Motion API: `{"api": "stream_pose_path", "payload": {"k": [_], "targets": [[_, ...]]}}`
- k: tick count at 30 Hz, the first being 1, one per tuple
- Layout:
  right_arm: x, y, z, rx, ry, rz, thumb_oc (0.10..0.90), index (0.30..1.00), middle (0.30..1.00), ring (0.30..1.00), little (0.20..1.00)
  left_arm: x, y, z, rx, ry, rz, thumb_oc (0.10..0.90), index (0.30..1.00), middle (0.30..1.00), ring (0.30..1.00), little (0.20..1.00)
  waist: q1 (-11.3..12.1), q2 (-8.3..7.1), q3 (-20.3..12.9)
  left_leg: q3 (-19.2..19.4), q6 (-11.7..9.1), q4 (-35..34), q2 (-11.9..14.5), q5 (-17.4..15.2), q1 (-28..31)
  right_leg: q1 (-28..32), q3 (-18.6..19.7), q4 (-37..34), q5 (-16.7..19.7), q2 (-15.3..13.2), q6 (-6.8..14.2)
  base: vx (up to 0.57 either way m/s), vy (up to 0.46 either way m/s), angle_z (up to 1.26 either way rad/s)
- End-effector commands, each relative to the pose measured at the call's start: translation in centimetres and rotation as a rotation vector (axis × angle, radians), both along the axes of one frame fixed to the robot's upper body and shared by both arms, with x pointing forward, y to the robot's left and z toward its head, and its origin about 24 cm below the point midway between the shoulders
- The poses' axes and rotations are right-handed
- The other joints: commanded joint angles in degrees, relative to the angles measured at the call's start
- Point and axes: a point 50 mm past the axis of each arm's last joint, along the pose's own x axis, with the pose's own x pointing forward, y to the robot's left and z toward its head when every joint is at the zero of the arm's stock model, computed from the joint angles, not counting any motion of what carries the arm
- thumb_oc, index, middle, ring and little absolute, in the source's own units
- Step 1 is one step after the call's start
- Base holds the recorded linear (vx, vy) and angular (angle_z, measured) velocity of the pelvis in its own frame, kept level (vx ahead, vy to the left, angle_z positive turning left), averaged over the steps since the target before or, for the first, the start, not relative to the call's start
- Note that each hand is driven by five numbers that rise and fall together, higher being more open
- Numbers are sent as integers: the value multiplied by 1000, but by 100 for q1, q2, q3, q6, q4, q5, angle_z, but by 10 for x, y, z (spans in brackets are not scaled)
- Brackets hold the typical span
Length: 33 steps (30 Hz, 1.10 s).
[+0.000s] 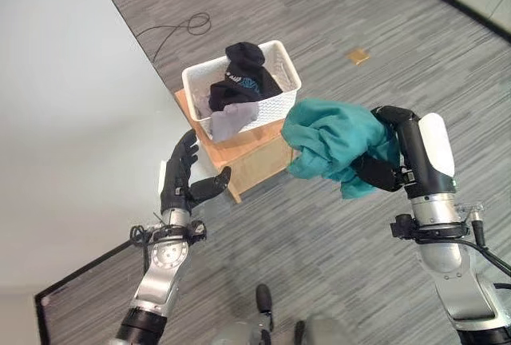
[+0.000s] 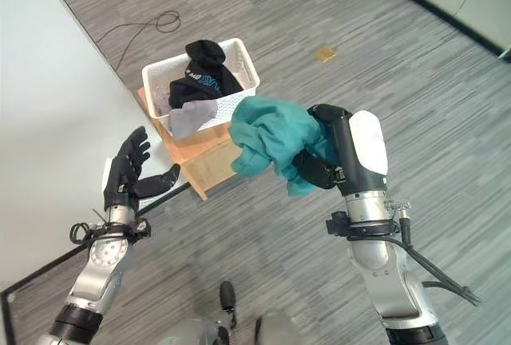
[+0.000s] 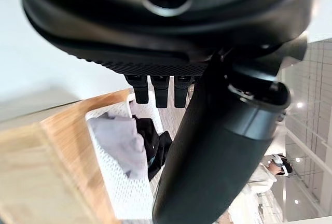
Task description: Pick up bed clothes into laundry basket.
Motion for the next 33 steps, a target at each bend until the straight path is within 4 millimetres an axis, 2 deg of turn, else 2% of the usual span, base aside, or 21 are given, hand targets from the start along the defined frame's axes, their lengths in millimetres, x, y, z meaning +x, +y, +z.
{"api": "stream_pose_path", "payload": {"k": [1,4,5,6,8,13,18,19,20,22,23,27,29,31,32,33], "targets": [[-9,11,53,27,-324,72,400,300,300,300,300,-1,19,44,67,-238,49,800,900,900,900,900,82,-330,-599,605,-863,20,393,-638,234,546,118,-1619,790,24,123,82,-57,50],[-15,5,57,47,-362,49,400,300,300,300,300,1,18,51,78,-267,33,800,900,900,900,900,-11,-322,-648,512,-912,9,415,-707,240,524,289,-2338,843,94,12,97,-110,64],[-17,3,59,39,-383,35,400,300,300,300,300,2,18,54,86,-277,29,800,900,900,900,900,-21,-371,-682,501,-952,12,388,-773,277,512,267,-2788,945,-13,2,103,-114,49],[-18,2,59,40,-382,33,400,300,300,300,300,2,18,54,87,-276,27,800,900,900,900,900,-40,-357,-685,468,-952,13,403,-774,278,590,225,-2917,999,-6,5,121,-117,38],[-24,0,70,40,-445,16,400,300,300,300,300,-5,30,54,96,-276,57,800,900,900,900,900,43,-428,-869,590,-962,22,405,-836,305,996,-17,-3596,1180,-132,3,145,-114,28],[-19,-1,84,47,-494,40,400,300,300,300,300,-21,44,46,68,-256,87,800,900,900,900,900,248,-435,-1077,751,-1072,13,543,-787,305,1443,-167,-4241,1354,-51,-12,103,-91,-12],[-22,-5,88,51,-506,34,400,300,300,300,300,-26,50,47,49,-259,107,800,900,900,900,900,279,-438,-1133,699,-1145,6,608,-777,341,1712,-276,-4442,1328,-33,-42,64,-49,1],[18,-69,-9,464,42,-136,400,300,300,300,300,75,-21,99,189,-231,-164,800,900,900,900,900,-382,-982,-833,1062,-1633,733,1644,-977,-198,1099,-423,-4186,1502,-423,199,23,-13,5],[18,-69,-9,464,41,-137,400,300,300,300,300,75,-21,100,190,-233,-164,800,900,900,900,900,-379,-993,-845,1061,-1626,729,1630,-951,-229,1071,-421,-4194,1525,-435,199,-94,55,18],[22,-70,3,438,-17,-163,400,300,300,300,300,73,-46,124,188,-330,-247,800,900,900,900,900,-283,-1015,-644,919,-1483,833,1430,-1067,-506,846,-375,-4334,1771,-586,352,-302,210,45],[23,-71,4,431,-21,-175,400,300,300,300,300,71,-50,126,192,-340,-267,800,900,900,900,900,-265,-1024,-643,875,-1423,820,1344,-1084,-571,821,-334,-4357,1785,-633,372,-213,168,34],[22,-75,8,409,-48,-203,400,300,300,300,300,73,-58,131,232,-350,-291,800,900,900,900,900,-250,-1052,-645,825,-1311,884,1157,-1101,-703,720,-245,-4135,1710,-719,419,-29,103,8],[23,-73,20,389,-92,-190,400,300,300,300,300,77,-59,132,228,-340,-287,800,900,900,900,900,-264,-1070,-620,861,-1303,946,1138,-1124,-691,669,-285,-3851,1626,-660,401,60,21,-15],[24,-68,37,361,-149,-154,400,300,300,300,300,78,-54,136,230,-345,-266,800,900,900,900,900,-288,-1093,-645,1028,-1311,849,1121,-1178,-496,599,-522,-3928,1673,-597,378,137,-36,-14],[24,-68,37,360,-149,-153,400,300,300,300,300,78,-53,137,230,-346,-265,800,900,900,900,900,-289,-1088,-632,1034,-1313,826,1125,-1172,-471,622,-522,-3952,1685,-589,377,117,-45,-10],[24,-64,46,348,-180,-126,400,300,300,300,300,77,-51,139,234,-355,-260,800,900,900,900,900,-297,-1095,-632,1116,-1311,764,1106,-1211,-340,472,-681,-4066,1800,-579,364,136,-53,-10]]}}
